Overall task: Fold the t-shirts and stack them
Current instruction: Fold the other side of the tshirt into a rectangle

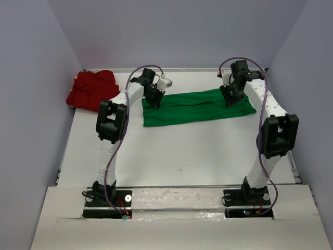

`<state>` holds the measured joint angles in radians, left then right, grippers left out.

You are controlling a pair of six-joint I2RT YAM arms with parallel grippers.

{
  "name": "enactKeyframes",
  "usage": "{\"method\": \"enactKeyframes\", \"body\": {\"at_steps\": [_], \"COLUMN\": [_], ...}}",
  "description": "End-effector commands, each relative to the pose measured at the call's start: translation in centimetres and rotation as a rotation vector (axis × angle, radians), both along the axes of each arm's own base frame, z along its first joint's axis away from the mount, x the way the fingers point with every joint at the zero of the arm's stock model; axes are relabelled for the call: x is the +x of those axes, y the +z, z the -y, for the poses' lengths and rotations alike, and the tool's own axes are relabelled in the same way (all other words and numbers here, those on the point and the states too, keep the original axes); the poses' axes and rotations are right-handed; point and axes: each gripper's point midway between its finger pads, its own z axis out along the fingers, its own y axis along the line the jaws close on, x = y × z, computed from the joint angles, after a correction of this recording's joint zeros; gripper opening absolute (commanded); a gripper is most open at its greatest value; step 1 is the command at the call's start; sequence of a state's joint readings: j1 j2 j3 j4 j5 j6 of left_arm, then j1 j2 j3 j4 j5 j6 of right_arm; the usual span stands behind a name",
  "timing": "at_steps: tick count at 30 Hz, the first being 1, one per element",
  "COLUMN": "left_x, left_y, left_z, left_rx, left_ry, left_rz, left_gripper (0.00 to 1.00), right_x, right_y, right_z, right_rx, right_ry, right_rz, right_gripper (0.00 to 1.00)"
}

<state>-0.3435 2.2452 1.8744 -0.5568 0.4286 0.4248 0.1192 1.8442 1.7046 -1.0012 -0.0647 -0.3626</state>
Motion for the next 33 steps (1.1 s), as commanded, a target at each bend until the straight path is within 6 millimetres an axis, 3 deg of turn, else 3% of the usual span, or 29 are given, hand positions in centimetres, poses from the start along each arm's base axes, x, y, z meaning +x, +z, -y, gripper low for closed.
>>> {"method": "enactKeyframes", "body": {"at_steps": [1,13,20,33], "left_x": [-1.5,-3.4,-4.8,-3.6], "left_y": [-1.3,-3.9,-5.8,-3.7], "left_z": [-0.7,-1.8,-4.5,-11.7], "left_rx": [0.051,0.112,0.252,0.557], "left_ry": [-0.016,0.002,0.021,0.139], "left_rz": [-0.058,-0.13,-0.18,-0.057], "left_gripper": [0.0,0.0,0.0,0.0], "right_x": [0.6,0.4,0.1,0.1], "right_y": [2.7,2.2,2.2,1.1], "right_z": [0.5,0.9,1.2,0.9], "right_rx": [-0.018,-0.035,-0.05,-0.041], "right_ry": [-0.012,-0.018,-0.017,-0.014], "right_rz": [0.096,0.084,0.088,0.067], "right_gripper": [0.31,0.3,0.29,0.29]}}
